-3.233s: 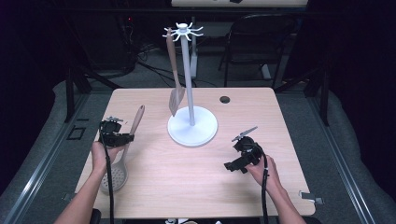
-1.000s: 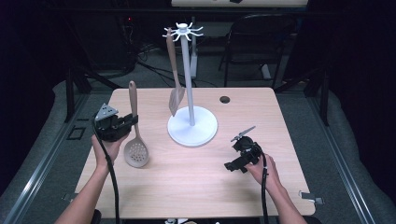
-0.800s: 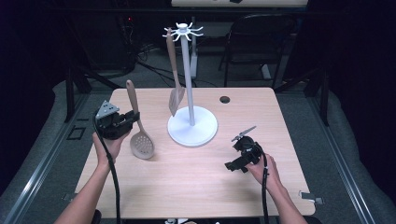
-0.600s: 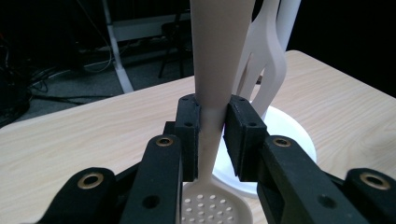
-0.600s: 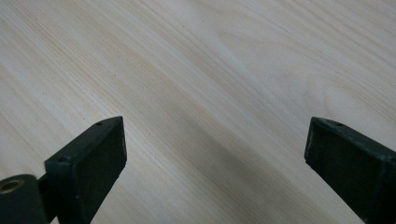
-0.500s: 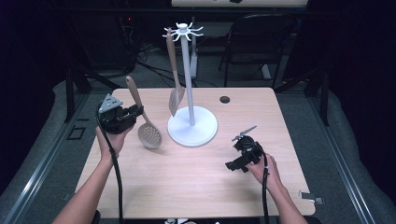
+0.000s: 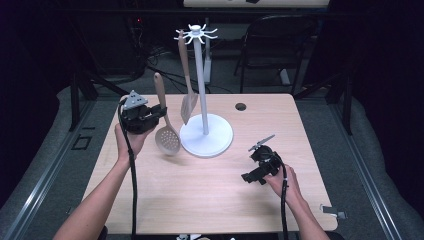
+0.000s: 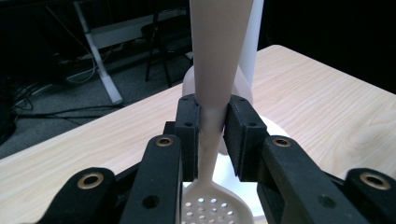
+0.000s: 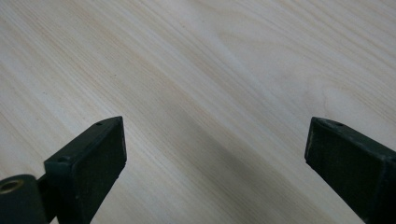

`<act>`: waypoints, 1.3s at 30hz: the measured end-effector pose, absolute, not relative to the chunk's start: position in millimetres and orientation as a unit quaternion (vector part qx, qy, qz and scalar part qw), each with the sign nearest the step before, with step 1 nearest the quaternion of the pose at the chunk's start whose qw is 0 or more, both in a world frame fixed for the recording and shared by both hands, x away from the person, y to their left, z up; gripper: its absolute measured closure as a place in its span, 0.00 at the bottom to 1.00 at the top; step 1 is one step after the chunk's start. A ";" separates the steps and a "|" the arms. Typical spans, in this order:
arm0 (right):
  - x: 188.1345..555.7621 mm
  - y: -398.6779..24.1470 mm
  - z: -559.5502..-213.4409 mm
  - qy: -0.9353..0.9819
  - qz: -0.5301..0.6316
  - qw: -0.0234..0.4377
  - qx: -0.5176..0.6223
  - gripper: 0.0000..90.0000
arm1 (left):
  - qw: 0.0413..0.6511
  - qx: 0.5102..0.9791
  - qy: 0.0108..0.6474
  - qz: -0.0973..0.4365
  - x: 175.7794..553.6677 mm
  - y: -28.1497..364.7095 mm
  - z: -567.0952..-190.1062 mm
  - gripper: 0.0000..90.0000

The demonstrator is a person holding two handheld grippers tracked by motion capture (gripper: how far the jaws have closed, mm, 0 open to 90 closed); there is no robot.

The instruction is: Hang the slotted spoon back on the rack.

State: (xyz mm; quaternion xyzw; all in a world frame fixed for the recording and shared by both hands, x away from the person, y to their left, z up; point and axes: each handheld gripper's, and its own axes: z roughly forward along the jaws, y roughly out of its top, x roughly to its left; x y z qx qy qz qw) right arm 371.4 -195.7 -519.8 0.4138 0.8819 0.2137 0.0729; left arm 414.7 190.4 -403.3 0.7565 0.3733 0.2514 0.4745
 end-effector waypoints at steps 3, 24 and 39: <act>371.3 -195.7 -520.4 0.880 0.217 0.072 0.416 0.06 | 0.474 0.758 0.370 0.251 418.1 185.4 -400.3 0.84; 372.1 -194.9 -521.0 0.883 0.214 0.065 0.413 0.06 | 0.476 0.767 0.352 0.249 429.6 162.3 -386.4 0.84; 372.2 -194.7 -521.4 0.883 0.213 0.065 0.413 0.06 | 0.476 0.771 0.345 0.246 439.5 149.5 -376.0 0.84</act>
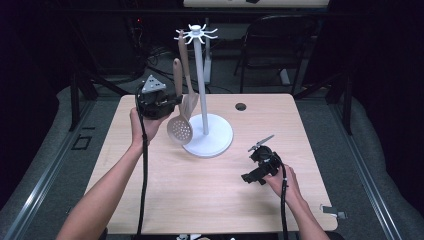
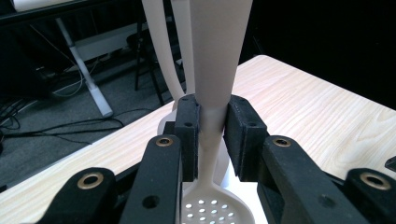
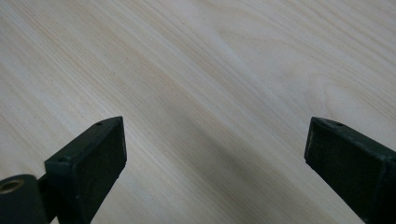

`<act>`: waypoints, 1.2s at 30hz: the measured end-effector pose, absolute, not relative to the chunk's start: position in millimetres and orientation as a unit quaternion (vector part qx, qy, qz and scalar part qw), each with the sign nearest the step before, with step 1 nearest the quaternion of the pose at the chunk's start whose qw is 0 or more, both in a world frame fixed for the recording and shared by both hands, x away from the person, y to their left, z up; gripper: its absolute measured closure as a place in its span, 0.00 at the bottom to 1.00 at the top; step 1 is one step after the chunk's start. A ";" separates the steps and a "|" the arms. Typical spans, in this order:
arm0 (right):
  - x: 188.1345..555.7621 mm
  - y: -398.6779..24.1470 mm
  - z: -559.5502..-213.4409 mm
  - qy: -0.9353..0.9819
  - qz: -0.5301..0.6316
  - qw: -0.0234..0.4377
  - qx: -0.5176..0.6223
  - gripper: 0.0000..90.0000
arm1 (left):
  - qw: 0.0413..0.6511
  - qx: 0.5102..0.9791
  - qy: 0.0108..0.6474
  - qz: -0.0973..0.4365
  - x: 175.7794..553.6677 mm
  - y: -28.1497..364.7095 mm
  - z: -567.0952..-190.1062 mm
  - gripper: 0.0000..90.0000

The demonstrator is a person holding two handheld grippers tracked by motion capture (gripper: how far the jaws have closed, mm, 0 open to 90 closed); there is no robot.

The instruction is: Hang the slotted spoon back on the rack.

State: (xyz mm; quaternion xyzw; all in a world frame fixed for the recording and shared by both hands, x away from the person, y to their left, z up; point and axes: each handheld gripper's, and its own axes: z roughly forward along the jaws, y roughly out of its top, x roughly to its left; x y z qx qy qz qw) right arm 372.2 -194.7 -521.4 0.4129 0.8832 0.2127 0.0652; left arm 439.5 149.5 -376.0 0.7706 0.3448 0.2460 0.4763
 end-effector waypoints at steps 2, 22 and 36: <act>372.2 -194.7 -522.0 0.882 0.216 0.065 0.414 0.06 | 0.474 0.774 0.342 0.245 440.9 148.1 -374.0 0.84; 372.4 -194.7 -522.0 0.884 0.210 0.067 0.413 0.06 | 0.475 0.777 0.332 0.245 444.3 138.6 -351.9 0.84; 371.8 -193.8 -523.1 0.880 0.216 0.066 0.417 0.06 | 0.483 0.767 0.334 0.260 444.7 135.3 -338.2 0.84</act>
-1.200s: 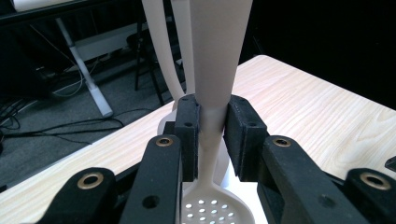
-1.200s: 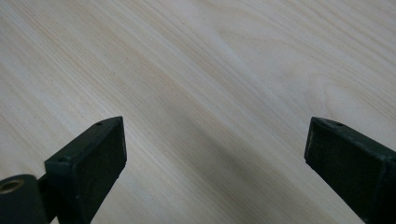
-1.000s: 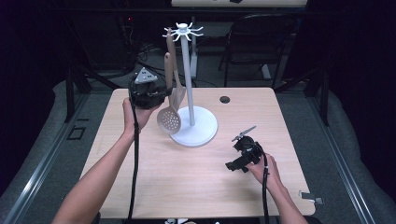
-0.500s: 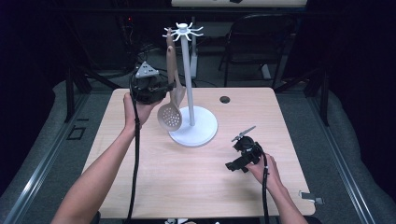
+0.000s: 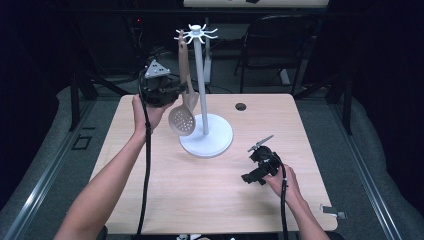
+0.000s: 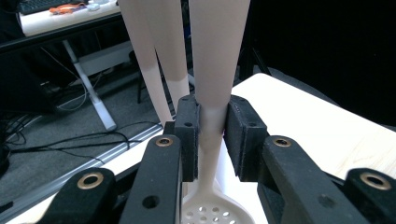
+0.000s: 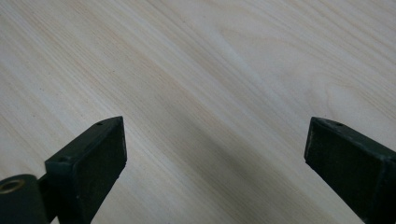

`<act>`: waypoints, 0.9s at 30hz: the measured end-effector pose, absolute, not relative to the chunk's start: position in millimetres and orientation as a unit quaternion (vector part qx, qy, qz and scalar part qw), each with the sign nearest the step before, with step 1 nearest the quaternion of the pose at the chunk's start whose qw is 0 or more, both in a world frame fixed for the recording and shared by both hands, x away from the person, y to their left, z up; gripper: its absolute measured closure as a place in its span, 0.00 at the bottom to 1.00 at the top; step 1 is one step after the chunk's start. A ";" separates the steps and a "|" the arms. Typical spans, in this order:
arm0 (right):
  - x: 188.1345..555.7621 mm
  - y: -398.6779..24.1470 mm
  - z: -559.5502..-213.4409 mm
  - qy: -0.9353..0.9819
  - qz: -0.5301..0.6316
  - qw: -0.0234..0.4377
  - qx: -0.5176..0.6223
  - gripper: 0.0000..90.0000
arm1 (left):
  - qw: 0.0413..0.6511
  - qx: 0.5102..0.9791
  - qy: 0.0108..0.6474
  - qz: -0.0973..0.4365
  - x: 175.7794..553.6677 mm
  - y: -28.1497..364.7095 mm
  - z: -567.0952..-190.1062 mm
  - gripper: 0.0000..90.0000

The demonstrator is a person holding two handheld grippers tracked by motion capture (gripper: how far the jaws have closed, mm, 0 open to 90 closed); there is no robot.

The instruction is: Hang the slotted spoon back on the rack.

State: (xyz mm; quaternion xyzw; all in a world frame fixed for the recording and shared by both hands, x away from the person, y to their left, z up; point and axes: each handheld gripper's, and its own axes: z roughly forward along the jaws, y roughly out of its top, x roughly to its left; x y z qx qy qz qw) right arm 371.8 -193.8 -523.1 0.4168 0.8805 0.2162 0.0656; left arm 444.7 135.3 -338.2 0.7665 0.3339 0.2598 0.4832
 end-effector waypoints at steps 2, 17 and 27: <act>371.8 -193.7 -523.4 0.880 0.217 0.066 0.418 0.06 | 0.481 0.767 0.334 0.261 445.5 134.3 -336.7 0.84; 371.7 -193.6 -523.6 0.879 0.220 0.065 0.418 0.06 | 0.461 0.777 0.341 0.259 454.8 125.5 -334.6 0.84; 372.3 -193.5 -522.8 0.884 0.211 0.063 0.413 0.06 | 0.474 0.767 0.343 0.264 457.4 124.1 -342.6 0.83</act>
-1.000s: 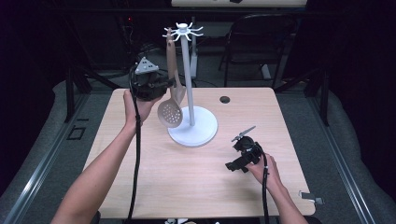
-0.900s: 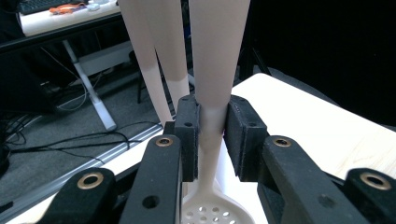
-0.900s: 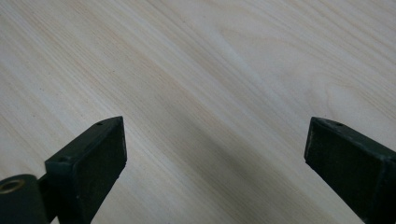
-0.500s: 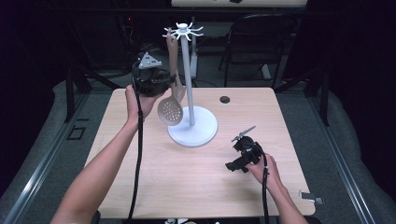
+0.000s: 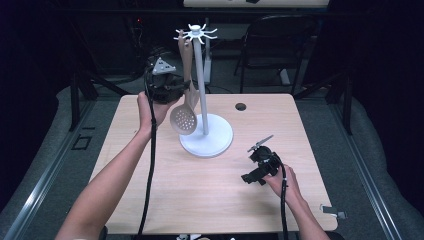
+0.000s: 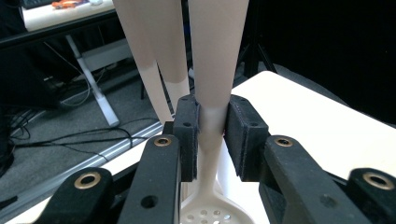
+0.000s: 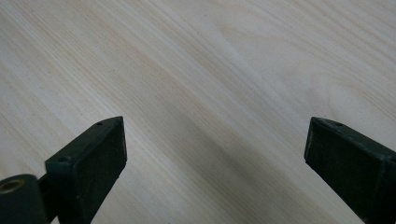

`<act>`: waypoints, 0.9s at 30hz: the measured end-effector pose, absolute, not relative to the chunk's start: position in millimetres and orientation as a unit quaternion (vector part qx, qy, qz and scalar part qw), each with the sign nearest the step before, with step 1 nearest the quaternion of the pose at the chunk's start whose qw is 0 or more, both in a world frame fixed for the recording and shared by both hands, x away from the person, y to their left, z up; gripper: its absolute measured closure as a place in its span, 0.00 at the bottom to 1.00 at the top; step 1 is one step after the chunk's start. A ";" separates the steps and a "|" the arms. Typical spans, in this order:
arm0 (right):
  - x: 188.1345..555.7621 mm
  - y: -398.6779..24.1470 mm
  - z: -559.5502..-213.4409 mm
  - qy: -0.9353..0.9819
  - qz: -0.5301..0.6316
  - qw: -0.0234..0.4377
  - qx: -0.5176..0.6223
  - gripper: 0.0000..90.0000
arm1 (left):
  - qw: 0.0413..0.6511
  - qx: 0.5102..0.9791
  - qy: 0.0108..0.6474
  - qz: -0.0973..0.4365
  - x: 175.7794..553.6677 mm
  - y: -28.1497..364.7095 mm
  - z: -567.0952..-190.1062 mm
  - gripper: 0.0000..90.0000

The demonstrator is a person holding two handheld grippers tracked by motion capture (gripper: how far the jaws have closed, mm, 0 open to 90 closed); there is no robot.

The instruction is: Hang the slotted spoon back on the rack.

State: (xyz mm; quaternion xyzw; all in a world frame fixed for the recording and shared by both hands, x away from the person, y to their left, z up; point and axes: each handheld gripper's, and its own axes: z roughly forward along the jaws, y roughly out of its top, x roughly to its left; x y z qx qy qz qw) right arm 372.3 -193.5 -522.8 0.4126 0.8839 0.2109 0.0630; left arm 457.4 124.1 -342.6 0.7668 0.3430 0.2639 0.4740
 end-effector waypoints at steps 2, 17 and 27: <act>372.4 -193.5 -522.6 0.885 0.209 0.063 0.412 0.06 | 0.475 0.766 0.341 0.267 457.4 123.3 -343.6 0.82; 372.2 -194.2 -522.7 0.883 0.213 0.064 0.413 0.06 | 0.475 0.769 0.341 0.260 445.9 130.8 -353.3 0.35; 372.2 -194.1 -522.0 0.883 0.218 0.063 0.412 0.06 | 0.452 0.769 0.366 0.266 435.3 152.5 -366.5 0.20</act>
